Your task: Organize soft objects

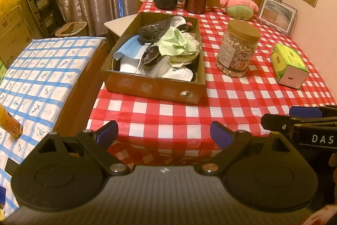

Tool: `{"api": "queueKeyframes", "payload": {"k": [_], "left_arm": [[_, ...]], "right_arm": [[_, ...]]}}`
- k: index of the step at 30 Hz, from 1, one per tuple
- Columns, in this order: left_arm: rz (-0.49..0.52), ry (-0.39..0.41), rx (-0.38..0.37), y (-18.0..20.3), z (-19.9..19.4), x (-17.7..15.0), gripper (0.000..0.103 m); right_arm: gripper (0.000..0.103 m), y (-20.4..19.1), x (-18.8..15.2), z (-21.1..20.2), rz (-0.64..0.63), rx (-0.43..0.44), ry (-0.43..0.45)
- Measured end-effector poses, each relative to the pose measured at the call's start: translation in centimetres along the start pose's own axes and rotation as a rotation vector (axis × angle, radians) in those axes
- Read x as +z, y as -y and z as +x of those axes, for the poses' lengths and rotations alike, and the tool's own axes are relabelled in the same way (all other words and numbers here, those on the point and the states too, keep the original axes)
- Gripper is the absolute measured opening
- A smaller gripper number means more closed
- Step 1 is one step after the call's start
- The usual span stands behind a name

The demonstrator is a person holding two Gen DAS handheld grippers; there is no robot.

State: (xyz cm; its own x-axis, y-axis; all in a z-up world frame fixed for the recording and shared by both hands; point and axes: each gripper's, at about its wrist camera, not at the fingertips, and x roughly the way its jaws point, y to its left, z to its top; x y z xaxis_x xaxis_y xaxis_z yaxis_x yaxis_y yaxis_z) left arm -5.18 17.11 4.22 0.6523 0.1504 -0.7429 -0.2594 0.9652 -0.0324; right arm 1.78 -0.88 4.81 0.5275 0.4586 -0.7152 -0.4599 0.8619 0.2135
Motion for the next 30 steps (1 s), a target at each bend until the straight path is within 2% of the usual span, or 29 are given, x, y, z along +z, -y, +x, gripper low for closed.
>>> {"api": "queueKeyframes", "payload": {"k": [30], "left_arm": [[0.0, 0.002, -0.009, 0.59, -0.14, 0.25, 0.093]], "right_arm": [[0.073, 0.03, -0.01, -0.06, 0.0, 0.0, 0.001]]}}
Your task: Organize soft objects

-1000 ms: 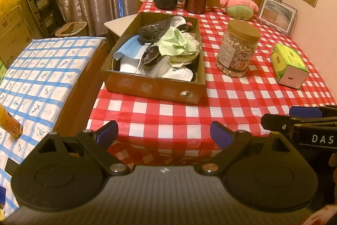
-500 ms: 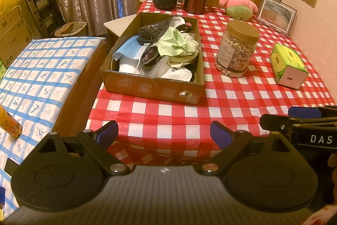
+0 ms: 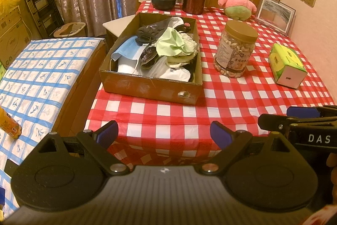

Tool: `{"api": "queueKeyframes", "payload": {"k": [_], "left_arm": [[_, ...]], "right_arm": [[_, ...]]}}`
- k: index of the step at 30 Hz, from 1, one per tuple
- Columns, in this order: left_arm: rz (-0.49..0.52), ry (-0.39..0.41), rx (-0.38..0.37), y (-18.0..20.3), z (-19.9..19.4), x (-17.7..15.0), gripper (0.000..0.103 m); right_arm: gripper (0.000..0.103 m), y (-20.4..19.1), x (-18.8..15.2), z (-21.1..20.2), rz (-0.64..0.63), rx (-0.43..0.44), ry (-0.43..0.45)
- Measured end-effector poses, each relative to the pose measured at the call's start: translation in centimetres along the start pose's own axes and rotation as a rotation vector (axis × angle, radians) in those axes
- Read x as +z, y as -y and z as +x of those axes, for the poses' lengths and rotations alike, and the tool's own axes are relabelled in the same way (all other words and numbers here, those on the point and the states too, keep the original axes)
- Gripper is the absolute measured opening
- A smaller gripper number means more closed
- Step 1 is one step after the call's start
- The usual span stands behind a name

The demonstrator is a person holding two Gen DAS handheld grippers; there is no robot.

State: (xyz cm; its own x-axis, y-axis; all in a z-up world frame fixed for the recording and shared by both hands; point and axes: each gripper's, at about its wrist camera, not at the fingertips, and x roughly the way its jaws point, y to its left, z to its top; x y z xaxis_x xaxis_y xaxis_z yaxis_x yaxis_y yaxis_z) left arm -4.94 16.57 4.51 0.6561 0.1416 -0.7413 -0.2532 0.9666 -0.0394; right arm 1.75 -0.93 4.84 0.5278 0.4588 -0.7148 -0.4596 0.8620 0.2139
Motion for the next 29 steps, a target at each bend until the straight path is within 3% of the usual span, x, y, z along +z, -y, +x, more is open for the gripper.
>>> {"api": "queueKeyframes", "payload": {"k": [29], "left_arm": [[-0.004, 0.014, -0.019, 0.2, -0.13, 0.08, 0.093]], "right_arm": [[0.073, 0.08, 0.02, 0.06, 0.0, 0.0, -0.001]]}}
